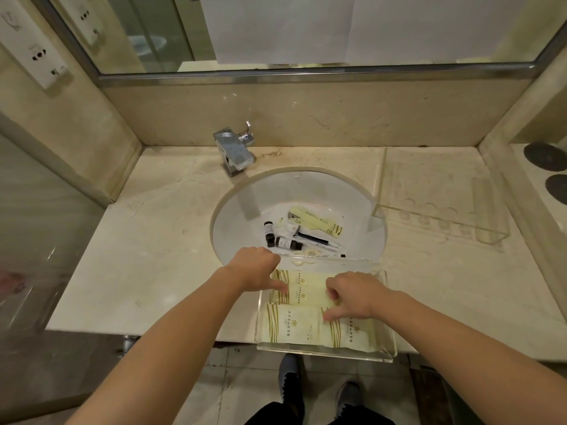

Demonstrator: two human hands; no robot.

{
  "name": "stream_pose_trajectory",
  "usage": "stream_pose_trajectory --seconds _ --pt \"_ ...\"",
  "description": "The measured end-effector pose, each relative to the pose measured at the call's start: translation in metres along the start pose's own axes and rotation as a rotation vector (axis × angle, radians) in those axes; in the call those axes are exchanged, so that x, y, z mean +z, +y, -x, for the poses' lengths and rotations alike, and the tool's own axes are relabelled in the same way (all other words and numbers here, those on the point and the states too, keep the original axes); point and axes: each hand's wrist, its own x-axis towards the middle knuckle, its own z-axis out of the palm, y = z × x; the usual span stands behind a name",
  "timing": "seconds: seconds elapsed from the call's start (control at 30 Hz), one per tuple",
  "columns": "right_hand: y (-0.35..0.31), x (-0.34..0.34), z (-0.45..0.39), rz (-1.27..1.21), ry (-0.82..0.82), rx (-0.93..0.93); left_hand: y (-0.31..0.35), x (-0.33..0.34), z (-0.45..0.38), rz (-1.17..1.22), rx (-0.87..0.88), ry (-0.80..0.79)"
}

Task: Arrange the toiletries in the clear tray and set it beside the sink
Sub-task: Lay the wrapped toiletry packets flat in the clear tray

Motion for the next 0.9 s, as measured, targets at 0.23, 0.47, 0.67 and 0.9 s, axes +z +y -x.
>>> stream_pose_trajectory --seconds 0.23,0.47,0.67,0.9 --pt "0.0 -0.024 -0.012 -0.192 0.371 0.068 -0.007 -0.012 -0.01 0.065 -0.068 0.174" --pt "0.026 -0.048 -0.048 -0.419 0.456 0.263 -0.016 -0.031 -0.045 0.18 -0.198 0.294" --pt "0.061 -0.047 -0.096 -0.462 0.334 0.443 -0.033 -0.035 -0.099 0.303 -0.31 0.311" --pt "0.084 -0.03 -0.155 -0.383 0.321 0.53 -0.057 -0.012 -0.164 0.4 -0.417 0.264"
